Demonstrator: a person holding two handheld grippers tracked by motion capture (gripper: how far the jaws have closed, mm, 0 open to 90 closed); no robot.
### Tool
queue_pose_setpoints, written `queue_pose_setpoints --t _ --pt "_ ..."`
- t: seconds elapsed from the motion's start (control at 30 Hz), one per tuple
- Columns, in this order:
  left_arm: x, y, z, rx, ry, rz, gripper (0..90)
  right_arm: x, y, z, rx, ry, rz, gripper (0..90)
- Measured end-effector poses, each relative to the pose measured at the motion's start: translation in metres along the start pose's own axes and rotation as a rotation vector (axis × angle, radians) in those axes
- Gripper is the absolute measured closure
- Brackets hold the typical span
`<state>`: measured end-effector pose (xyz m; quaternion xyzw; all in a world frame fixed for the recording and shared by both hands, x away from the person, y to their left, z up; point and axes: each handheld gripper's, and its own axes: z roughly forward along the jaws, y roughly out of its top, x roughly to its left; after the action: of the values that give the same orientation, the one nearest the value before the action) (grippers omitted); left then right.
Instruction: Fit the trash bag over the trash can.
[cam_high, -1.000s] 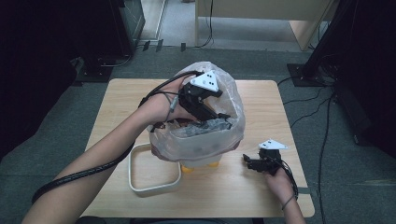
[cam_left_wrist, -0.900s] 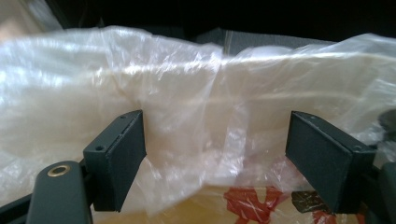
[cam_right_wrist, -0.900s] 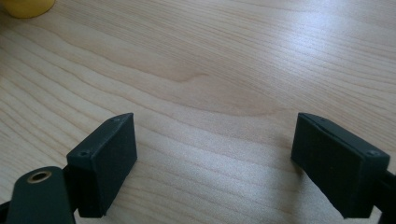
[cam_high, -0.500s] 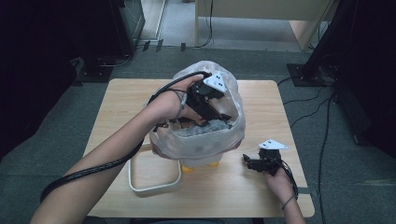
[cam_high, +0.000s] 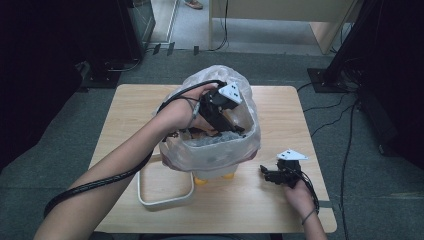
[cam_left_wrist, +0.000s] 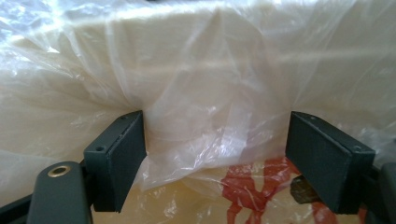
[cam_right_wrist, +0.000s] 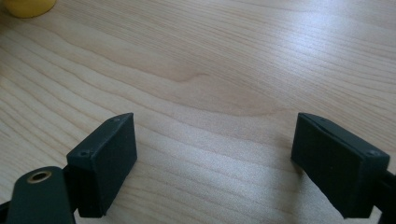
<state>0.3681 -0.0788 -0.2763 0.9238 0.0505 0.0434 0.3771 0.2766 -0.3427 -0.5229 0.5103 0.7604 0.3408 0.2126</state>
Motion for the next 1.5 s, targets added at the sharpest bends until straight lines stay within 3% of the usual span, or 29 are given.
queue_pose_setpoints --t 0.07,0.17,0.37,0.47,0.57,0.63,0.7,0.87,1.03,1.13,1.27,1.4,1.5 --pt "0.0 0.003 -0.005 -0.033 -0.028 -0.054 20.3 0.0 0.0 0.0 0.0 0.0 0.0 14.1" --pt "0.0 0.008 -0.015 -0.081 -0.021 -0.036 20.3 0.0 0.0 0.0 0.0 0.0 0.0 14.1" --pt "0.001 0.023 -0.045 -0.224 -0.019 -0.068 20.3 0.0 0.0 0.0 -0.001 -0.001 -0.001 14.1" --pt "0.005 0.029 -0.061 -0.275 0.012 -0.063 20.3 0.0 0.0 0.0 -0.001 -0.001 -0.002 14.1" --pt "0.013 0.03 -0.068 -0.303 0.041 -0.064 20.3 0.0 0.0 0.0 0.0 0.0 0.0 14.1" --pt "0.02 0.027 -0.065 -0.281 0.051 -0.078 20.3 0.0 0.0 0.0 -0.001 -0.001 -0.001 14.1" --pt "0.027 0.021 -0.061 -0.273 0.061 -0.059 20.3 0.0 0.0 0.0 -0.001 0.0 -0.001 14.1" --pt "0.045 0.01 -0.067 -0.338 0.078 -0.112 20.3 0.0 0.0 0.0 -0.001 0.0 -0.001 14.1" --pt "0.056 0.007 -0.088 -0.418 0.118 -0.136 20.3 0.0 0.0 0.0 -0.002 0.0 -0.001 14.0" --pt "0.061 0.002 -0.101 -0.399 0.154 -0.121 20.3 0.0 0.0 0.0 -0.001 0.0 -0.002 14.0" --pt "0.067 -0.014 -0.105 -0.392 0.152 -0.168 20.3 0.0 0.0 0.0 0.0 0.001 0.0 14.0" --pt "0.076 -0.037 -0.092 -0.324 0.184 -0.195 20.3 0.0 0.0 0.0 0.0 0.001 0.0 14.1" --pt "0.078 -0.046 -0.082 -0.333 0.174 -0.215 20.3 0.0 0.0 0.0 -0.001 0.001 0.0 14.1"
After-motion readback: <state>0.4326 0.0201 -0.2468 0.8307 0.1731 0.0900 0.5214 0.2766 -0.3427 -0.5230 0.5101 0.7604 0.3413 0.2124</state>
